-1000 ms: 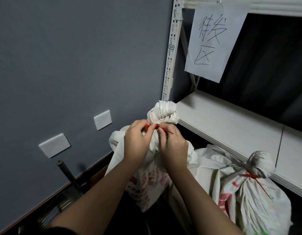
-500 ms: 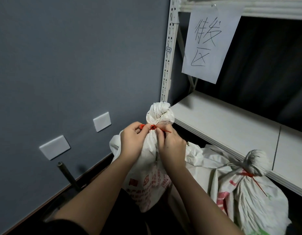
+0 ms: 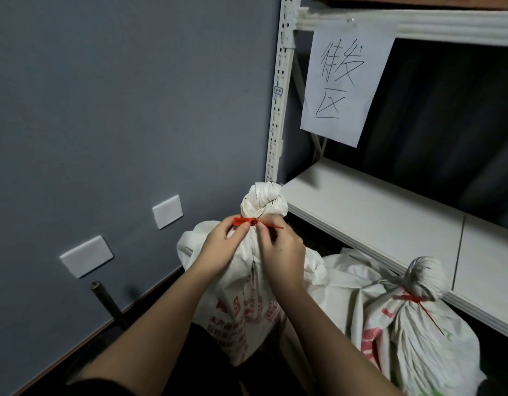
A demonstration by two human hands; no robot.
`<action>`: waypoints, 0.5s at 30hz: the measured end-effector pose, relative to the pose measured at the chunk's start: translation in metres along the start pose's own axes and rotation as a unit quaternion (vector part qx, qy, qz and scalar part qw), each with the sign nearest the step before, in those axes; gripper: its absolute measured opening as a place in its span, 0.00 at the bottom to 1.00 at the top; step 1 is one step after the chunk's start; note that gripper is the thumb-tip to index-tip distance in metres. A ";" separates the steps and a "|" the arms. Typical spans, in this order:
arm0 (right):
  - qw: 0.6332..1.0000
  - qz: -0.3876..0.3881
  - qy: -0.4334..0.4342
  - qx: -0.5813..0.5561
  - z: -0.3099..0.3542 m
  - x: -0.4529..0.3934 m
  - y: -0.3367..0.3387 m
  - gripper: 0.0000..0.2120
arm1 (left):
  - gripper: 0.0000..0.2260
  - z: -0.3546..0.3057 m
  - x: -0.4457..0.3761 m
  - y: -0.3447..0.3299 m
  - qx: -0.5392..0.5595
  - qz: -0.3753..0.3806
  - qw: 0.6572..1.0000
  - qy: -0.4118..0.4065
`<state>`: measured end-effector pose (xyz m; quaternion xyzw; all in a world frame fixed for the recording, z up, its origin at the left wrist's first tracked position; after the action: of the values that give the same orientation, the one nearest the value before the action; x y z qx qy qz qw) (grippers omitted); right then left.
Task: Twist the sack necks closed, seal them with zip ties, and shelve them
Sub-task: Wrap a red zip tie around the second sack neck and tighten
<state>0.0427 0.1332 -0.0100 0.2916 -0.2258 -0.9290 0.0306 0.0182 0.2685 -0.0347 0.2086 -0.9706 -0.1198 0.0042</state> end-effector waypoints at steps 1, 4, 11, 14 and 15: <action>1.000 -0.003 -0.007 -0.003 -0.001 0.001 -0.001 0.04 | 0.08 0.000 -0.001 0.000 0.010 -0.001 1.000 -0.001; 1.000 -0.017 -0.016 -0.012 -0.001 0.003 -0.004 0.04 | 0.09 0.000 -0.004 0.000 0.013 -0.003 1.000 -0.011; 0.999 -0.029 -0.019 -0.015 0.001 0.002 -0.010 0.06 | 0.07 -0.004 -0.005 -0.001 -0.006 -0.057 0.998 -0.012; 0.999 -0.042 -0.008 -0.016 0.002 0.001 -0.011 0.07 | 0.09 -0.005 -0.004 -0.002 0.010 -0.076 0.997 -0.004; 0.999 -0.048 -0.003 -0.020 0.002 0.001 -0.010 0.09 | 0.09 -0.006 -0.004 -0.003 0.017 -0.080 0.997 0.000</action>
<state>0.0416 0.1432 -0.0135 0.2987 -0.1932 -0.9345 -0.0093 0.0231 0.2665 -0.0294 0.2852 -0.9528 -0.1038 -0.0092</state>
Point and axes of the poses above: each hand's wrist, its own x-axis away from the middle knuckle, its own y-axis out of the back of the hand, z = x × y, the point moved 4 cm from there along -x, towards the middle knuckle, and after that the axes turned 5 degrees about y, right-handed, at the moved point
